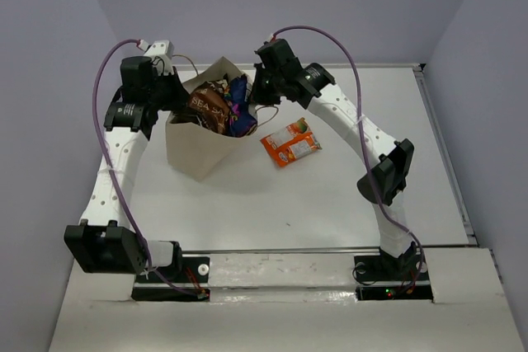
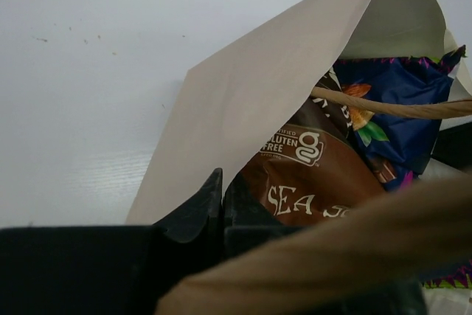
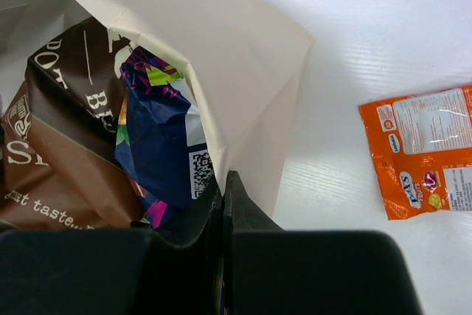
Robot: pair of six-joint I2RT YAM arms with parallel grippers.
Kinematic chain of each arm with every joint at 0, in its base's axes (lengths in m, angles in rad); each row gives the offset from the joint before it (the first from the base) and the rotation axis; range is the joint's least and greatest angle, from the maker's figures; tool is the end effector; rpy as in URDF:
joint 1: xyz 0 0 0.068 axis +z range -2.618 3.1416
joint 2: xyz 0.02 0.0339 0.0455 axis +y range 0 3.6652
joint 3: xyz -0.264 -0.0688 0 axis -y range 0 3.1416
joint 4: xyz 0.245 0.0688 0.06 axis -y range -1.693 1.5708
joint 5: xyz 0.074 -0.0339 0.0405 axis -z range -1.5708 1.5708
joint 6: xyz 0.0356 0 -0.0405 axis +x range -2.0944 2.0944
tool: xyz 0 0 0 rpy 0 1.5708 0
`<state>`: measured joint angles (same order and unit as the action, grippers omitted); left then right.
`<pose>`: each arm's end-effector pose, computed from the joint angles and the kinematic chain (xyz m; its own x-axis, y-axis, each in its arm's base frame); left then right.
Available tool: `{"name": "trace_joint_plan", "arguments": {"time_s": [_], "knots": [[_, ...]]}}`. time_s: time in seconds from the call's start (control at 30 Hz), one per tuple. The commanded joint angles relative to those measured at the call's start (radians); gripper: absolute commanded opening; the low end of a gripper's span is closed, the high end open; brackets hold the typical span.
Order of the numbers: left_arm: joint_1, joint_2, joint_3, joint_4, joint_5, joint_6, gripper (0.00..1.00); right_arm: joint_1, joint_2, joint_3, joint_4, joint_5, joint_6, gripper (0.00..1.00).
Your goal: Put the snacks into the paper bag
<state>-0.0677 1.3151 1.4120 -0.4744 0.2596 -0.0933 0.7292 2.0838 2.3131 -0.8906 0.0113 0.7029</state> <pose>0.2908 -0.0289 0.4124 -0.3944 -0.0635 -0.9167 0.2679 0.9463 -0.1808 0.3440 0.3069 0.3903 -0.7758 0.1737 -0.6066 -0.2072 0.8380 0.5049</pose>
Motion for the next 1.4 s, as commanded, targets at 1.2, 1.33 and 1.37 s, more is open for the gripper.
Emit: {"name": "trace_joint_plan", "arguments": {"time_s": [1.2, 1.33, 1.37], "knots": [[0.101, 0.052, 0.329, 0.089, 0.03, 0.363, 0.77, 0.087, 0.061, 0.22, 0.22, 0.208, -0.08, 0.01], [0.118, 0.073, 0.355, 0.083, 0.038, 0.336, 0.77, 0.067, 0.038, 0.151, 0.228, 0.205, -0.082, 0.06], [0.124, 0.07, 0.355, 0.082, 0.038, 0.328, 0.77, 0.056, 0.026, 0.131, 0.228, 0.207, -0.08, 0.13]]}}
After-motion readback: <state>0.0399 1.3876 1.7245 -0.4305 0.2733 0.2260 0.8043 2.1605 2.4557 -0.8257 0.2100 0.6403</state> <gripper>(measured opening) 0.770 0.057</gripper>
